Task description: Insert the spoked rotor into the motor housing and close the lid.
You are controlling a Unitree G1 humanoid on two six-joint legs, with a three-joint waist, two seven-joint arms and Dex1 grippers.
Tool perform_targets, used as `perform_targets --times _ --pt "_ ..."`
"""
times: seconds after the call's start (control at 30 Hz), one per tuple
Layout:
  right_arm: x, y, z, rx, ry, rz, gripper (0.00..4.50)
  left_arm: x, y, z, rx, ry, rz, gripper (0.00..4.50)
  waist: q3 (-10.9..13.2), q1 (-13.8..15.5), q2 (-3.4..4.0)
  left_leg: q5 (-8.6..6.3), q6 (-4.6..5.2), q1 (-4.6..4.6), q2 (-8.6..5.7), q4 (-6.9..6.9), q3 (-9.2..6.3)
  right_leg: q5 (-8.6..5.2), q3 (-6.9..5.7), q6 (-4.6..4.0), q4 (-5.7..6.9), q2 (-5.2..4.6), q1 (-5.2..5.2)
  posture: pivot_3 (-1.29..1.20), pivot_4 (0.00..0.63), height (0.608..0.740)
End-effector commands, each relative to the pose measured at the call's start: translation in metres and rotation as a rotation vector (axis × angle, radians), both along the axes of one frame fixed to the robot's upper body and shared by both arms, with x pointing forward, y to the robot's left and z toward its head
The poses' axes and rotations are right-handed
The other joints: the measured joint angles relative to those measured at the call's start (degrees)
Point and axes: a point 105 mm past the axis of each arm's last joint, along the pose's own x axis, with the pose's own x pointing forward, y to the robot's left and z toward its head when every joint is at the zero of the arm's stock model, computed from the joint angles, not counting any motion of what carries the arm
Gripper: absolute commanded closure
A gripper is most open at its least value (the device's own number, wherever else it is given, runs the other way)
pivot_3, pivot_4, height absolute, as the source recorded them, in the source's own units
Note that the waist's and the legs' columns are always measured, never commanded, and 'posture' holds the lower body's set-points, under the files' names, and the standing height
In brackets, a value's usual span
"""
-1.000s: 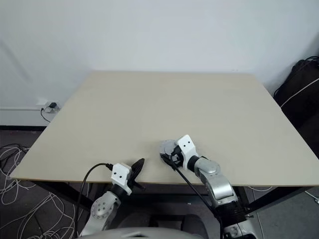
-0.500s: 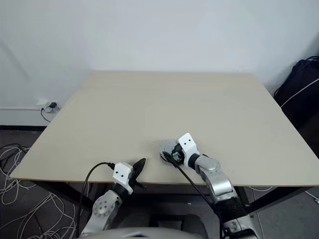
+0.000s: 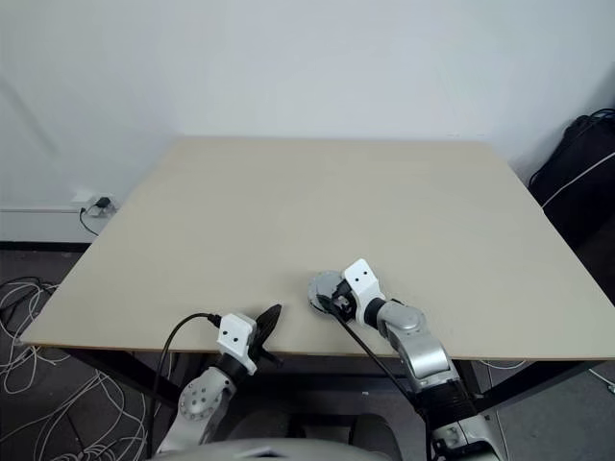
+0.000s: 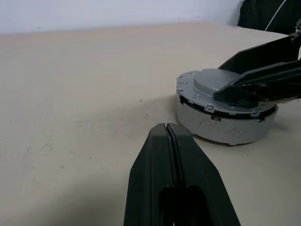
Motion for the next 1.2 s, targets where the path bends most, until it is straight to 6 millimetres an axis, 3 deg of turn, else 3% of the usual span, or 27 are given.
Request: perform_targets --times 0.03,0.33,0.7,1.2 --pt "0.004 0.0 0.014 0.012 -0.042 0.022 1.24 0.004 -0.004 0.011 -0.022 -0.042 -0.002 4.5 0.0 0.07 0.0 0.0 0.0 0.0 0.0 0.0 0.0 0.0 0.0 0.0 0.0 0.0 0.0 0.0 0.0 0.74" --pt "-0.006 0.001 0.008 -0.017 0.021 0.095 1.24 0.005 -0.004 0.005 -0.023 -0.03 -0.011 4.5 -0.02 0.29 0.01 0.0 0.01 -0.01 0.0 0.0 0.0 -0.01 -0.01 -0.01 -0.03 -0.01 0.0 0.0 0.0 0.74" --pt "0.006 -0.007 0.008 -0.061 -0.017 -0.011 1.24 0.004 -0.003 -0.001 -0.025 -0.025 -0.011 4.5 -0.02 0.27 0.01 0.0 0.0 -0.01 0.0 0.0 0.01 0.0 -0.01 0.0 -0.01 -0.03 0.0 0.0 0.0 0.74" --pt "0.001 -0.012 -0.003 -0.141 0.049 0.001 1.24 0.005 -0.005 -0.006 -0.031 -0.017 -0.021 4.5 -0.19 0.31 0.04 0.0 0.01 0.01 0.0 0.01 0.01 0.01 -0.01 0.01 -0.01 -0.04 0.03 0.0 0.0 0.74"
